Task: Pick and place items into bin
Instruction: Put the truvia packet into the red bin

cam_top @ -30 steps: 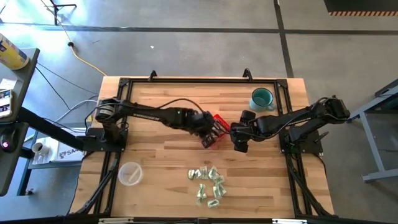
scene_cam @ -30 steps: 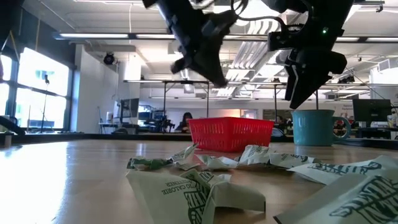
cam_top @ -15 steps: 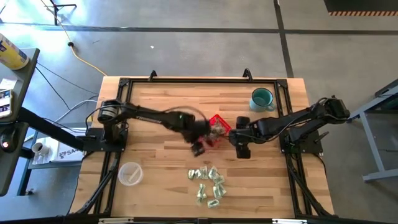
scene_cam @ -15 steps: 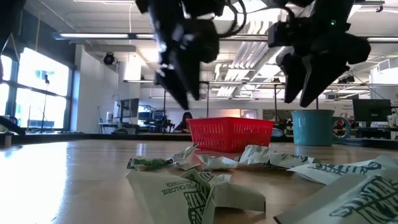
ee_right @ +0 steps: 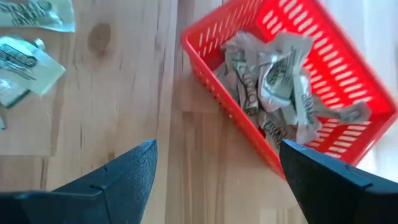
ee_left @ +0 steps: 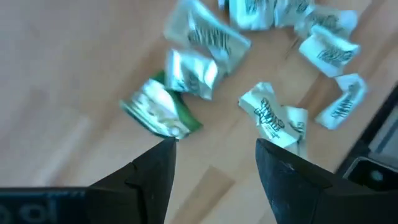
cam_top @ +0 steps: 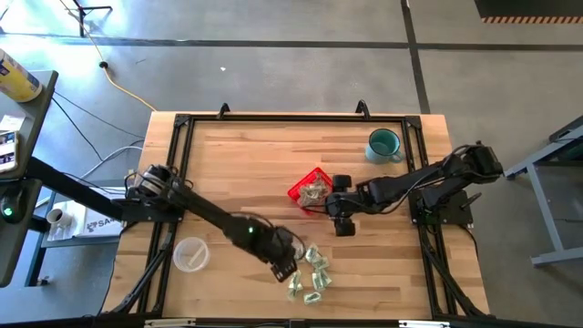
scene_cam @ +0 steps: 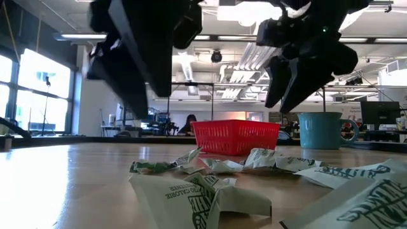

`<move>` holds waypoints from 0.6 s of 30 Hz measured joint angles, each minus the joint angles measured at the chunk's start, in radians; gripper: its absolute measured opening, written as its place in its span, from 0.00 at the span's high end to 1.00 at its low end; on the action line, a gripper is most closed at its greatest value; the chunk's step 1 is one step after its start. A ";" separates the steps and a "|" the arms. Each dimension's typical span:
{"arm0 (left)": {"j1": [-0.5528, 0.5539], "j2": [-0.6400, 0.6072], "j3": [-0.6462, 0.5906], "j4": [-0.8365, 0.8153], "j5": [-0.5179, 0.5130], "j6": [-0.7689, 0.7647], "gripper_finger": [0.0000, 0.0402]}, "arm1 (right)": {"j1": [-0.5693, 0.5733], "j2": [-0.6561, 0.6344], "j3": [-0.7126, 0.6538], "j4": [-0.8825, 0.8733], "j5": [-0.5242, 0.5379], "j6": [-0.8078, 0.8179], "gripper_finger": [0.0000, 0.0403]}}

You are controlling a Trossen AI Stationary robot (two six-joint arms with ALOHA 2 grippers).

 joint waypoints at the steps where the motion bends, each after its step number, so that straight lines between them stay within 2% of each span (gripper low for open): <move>1: -0.010 0.021 -0.007 0.032 -0.007 -0.031 0.37 | 0.000 0.008 0.000 -0.002 -0.002 0.011 0.19; 6: -0.026 0.110 -0.008 0.090 -0.017 -0.126 0.37 | 0.012 0.023 0.000 -0.011 -0.008 0.095 0.19; 11: -0.024 0.118 -0.003 0.058 -0.028 -0.175 0.37 | 0.014 0.023 0.000 -0.029 0.000 0.190 0.19; 18: -0.024 0.110 0.103 -0.129 -0.143 -0.244 0.37 | 0.016 0.023 0.000 -0.050 -0.004 0.196 0.19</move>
